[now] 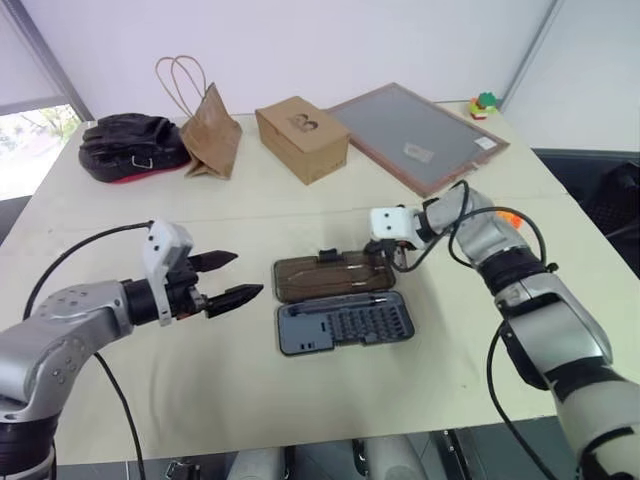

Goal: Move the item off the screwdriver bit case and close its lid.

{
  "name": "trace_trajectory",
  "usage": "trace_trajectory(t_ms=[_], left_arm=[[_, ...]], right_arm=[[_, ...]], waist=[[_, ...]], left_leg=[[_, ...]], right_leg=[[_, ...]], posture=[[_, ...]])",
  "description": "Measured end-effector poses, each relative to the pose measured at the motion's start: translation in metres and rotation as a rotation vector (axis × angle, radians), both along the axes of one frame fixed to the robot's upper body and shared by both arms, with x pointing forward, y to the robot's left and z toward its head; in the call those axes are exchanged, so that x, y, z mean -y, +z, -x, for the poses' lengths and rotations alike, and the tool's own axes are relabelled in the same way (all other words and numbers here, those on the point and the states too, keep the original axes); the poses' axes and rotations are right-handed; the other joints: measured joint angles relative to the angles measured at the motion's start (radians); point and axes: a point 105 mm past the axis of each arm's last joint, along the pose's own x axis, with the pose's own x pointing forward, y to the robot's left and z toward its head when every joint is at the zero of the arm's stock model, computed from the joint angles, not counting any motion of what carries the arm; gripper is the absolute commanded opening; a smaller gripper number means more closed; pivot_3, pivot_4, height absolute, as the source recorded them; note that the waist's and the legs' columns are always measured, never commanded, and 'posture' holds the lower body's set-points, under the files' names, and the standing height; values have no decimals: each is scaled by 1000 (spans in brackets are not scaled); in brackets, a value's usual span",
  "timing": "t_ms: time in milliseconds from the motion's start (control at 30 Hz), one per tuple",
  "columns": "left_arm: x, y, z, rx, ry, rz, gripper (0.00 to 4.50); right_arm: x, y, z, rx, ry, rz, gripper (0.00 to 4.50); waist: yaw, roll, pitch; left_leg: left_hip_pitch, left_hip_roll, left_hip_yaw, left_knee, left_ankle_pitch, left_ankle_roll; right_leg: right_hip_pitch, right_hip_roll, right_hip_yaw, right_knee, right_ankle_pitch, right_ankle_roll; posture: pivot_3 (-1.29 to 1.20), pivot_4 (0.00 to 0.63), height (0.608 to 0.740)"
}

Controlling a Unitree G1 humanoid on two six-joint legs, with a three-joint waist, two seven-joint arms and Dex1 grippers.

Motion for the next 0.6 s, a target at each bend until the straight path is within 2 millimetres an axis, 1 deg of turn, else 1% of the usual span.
trace_trajectory(t_ms=[333,600], left_arm=[[-2,-2,-1,4,16,-6,4500],[-6,-3,-4,16,32,-15,4500]], right_arm=[[1,-2,0,-32,-27,-3,48],[5,-5,5,-94,-64,-25,48]], waist=[[2,0,0],[4,0,0]], left_leg=[[0,0,0,0,0,0],[-1,0,0,-1,0,0]], right_leg=[[0,0,0,0,0,0],[0,0,0,0,0,0]], posture=[[0,150,740],[0,150,740]])
